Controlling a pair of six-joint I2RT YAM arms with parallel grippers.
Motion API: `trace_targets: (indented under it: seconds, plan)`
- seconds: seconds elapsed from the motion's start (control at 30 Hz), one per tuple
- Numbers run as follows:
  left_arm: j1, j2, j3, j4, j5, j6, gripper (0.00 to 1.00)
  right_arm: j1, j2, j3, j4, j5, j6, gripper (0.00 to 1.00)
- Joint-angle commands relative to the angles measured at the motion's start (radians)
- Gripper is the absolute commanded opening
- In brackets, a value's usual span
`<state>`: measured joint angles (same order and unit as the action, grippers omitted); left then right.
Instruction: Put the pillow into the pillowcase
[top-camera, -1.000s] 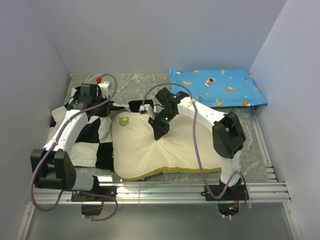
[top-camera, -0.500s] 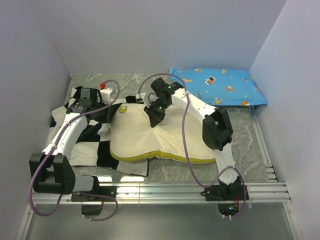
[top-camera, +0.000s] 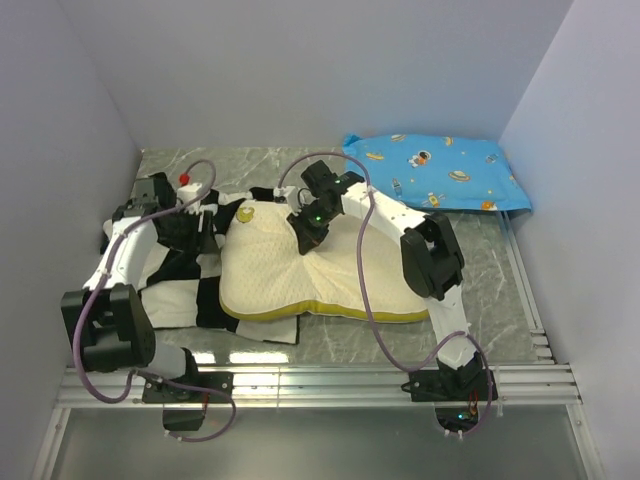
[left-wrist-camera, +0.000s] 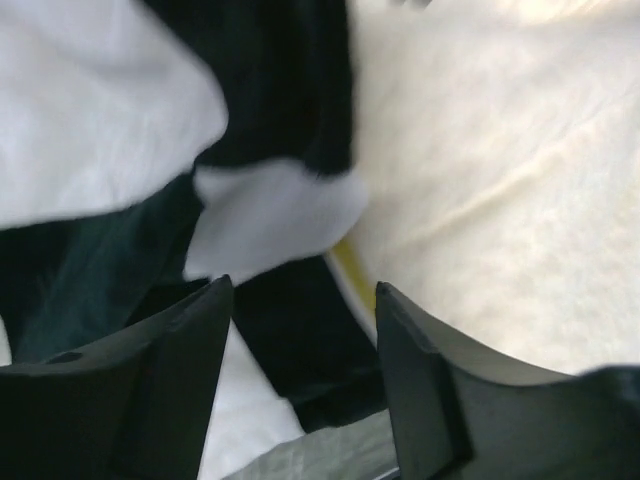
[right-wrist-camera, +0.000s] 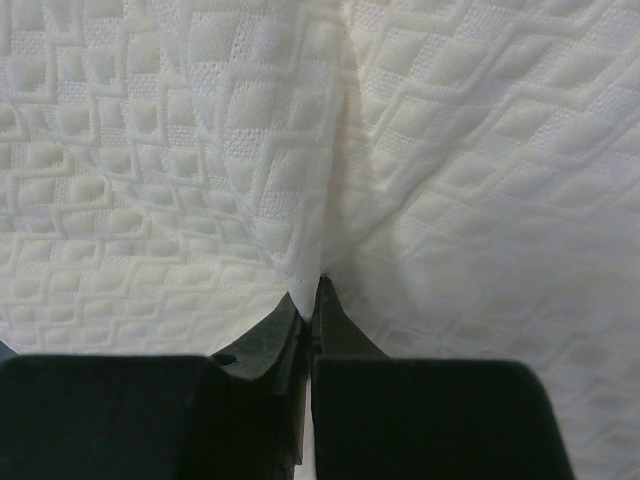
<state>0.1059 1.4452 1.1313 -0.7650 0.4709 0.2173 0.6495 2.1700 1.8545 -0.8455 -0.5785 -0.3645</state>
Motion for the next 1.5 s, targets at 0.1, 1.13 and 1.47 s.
trace_targets:
  seconds: [0.1, 1.13, 1.47]
  plan:
    - [0.037, -0.166, -0.224, -0.083, -0.006, 0.257, 0.66, -0.040, -0.018, 0.006, 0.094, 0.012, 0.004, 0.00]
    - [-0.054, -0.150, -0.278, -0.100, -0.121, 0.315, 0.04, -0.045, 0.010, 0.009, 0.094, 0.049, 0.015, 0.00]
    - [-0.055, -0.292, -0.286, -0.379, 0.018, 0.539, 0.00, -0.045, -0.016, -0.008, 0.240, 0.103, 0.323, 0.00]
